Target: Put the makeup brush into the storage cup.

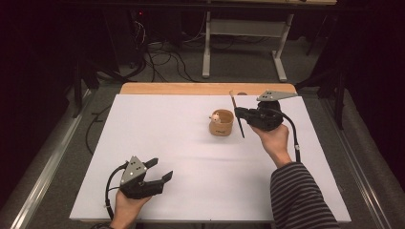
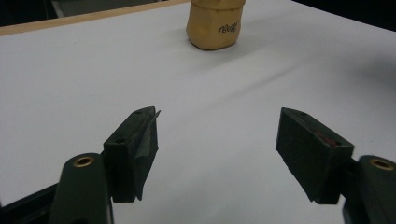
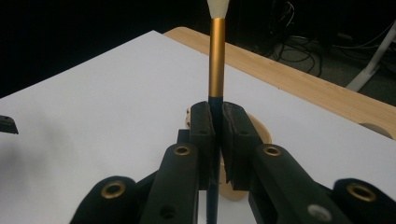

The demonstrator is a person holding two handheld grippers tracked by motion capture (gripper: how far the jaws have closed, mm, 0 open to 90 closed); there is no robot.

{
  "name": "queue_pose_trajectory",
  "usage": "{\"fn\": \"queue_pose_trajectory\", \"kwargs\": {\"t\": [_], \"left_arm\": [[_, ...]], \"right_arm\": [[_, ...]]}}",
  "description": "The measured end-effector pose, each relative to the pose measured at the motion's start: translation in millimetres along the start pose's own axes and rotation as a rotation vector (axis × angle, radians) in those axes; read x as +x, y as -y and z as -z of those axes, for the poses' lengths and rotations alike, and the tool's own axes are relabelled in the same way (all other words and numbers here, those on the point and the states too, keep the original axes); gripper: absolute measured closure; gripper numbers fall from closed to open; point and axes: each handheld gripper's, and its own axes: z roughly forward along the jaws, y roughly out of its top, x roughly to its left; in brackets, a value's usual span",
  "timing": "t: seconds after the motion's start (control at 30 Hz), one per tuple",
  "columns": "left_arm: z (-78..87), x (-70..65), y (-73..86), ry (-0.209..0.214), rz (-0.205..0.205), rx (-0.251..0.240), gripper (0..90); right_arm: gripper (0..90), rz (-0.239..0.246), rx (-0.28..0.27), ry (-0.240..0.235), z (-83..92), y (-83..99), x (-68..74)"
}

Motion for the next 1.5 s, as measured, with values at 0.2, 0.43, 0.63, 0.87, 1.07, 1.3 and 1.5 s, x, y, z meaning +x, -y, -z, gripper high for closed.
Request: {"fn": "queue_pose_trajectory", "kwargs": {"t": [0.2,0.43,0.63,0.87,1.07,1.3,1.5], "left_arm": [[0.3,-0.5,0.1,0.0,-0.002,0.0,30.0],[-0.2,-0.2,0.2,0.001,0.001,0.002,29.9],[0.1,0.0,0.2,0.0,0.001,0.001,29.9],[-0.5,-0.1,0.3,0.003,0.002,0.002,29.9],[-0.7,0.3,0.1,0.007,-0.004,0.001,29.9],[-0.2,0.7,0.0,0.006,-0.002,0.001,29.8],[0.3,1.1,0.1,0.009,0.001,-0.002,29.7]], "right_arm": [[85.7,0.002,-0.002,0.0,-5.3,-5.1,2.3],[85.7,0.0,-0.003,0.015,-8.8,-10.7,0.6],[85.7,-0.002,-0.012,0.02,-14.2,-16.5,0.4],[85.7,-0.001,-0.008,0.022,-19.1,-19.6,-0.2],[85.7,-0.003,-0.015,0.018,-23.2,-23.0,-3.0],[85.7,0.003,-0.024,0.018,-30.3,-29.9,-2.0],[85.6,0.002,-0.021,0.022,-37.9,-32.0,-2.2]]}}
